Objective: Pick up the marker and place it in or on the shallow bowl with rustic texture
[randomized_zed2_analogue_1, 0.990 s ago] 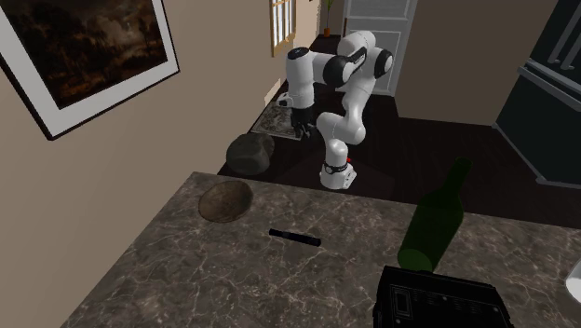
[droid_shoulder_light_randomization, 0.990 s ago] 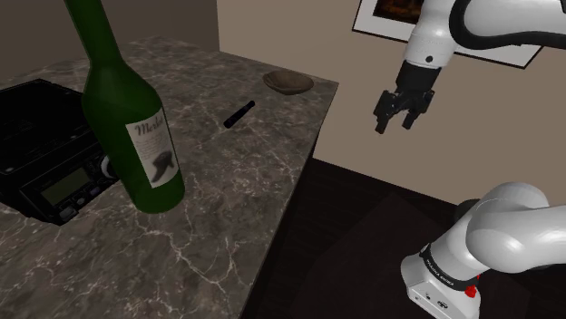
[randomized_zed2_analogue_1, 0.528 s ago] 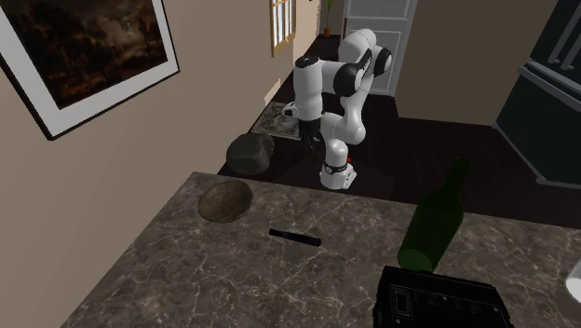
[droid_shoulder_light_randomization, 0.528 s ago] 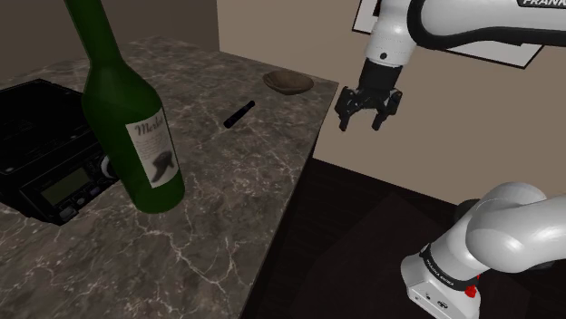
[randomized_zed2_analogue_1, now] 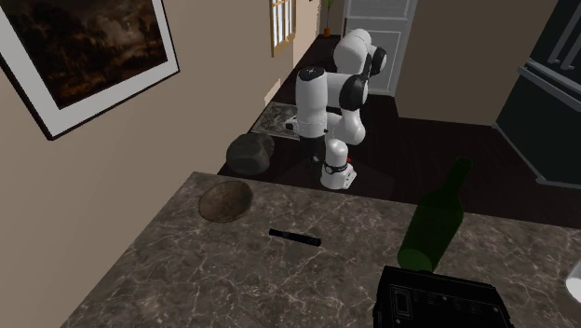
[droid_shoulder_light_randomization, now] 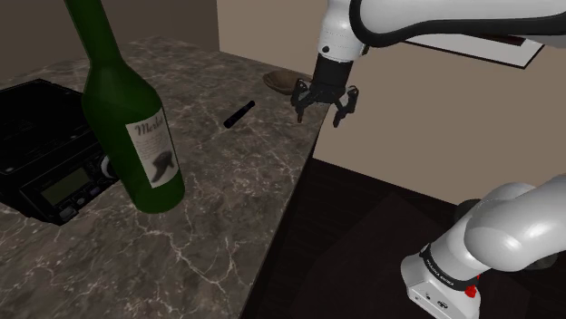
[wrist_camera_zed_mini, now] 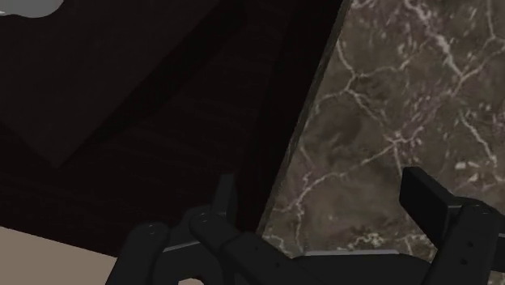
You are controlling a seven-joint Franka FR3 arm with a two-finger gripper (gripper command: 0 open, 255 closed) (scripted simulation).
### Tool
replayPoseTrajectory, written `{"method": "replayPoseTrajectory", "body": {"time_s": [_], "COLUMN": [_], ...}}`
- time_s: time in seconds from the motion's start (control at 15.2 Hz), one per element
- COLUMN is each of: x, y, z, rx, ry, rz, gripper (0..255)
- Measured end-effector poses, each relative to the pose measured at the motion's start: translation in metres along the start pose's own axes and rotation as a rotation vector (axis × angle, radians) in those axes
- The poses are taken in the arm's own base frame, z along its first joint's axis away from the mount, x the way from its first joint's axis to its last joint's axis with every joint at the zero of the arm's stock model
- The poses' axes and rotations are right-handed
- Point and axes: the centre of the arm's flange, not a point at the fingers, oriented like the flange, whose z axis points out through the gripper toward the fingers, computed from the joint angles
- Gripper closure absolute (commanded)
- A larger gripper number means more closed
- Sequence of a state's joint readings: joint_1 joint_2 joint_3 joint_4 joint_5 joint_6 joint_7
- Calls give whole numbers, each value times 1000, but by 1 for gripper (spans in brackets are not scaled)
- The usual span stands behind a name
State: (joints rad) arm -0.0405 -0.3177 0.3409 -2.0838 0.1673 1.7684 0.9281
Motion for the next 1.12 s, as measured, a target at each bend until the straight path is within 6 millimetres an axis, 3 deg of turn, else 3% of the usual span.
{"method": "replayPoseTrajectory", "body": {"time_s": [0.53, 1.12], "x": [29, 82], "y": [-96, -189], "z": [3, 9], "rx": [21, 44], "ry": [27, 55], "rz": [198, 409], "gripper": [0, 0]}}
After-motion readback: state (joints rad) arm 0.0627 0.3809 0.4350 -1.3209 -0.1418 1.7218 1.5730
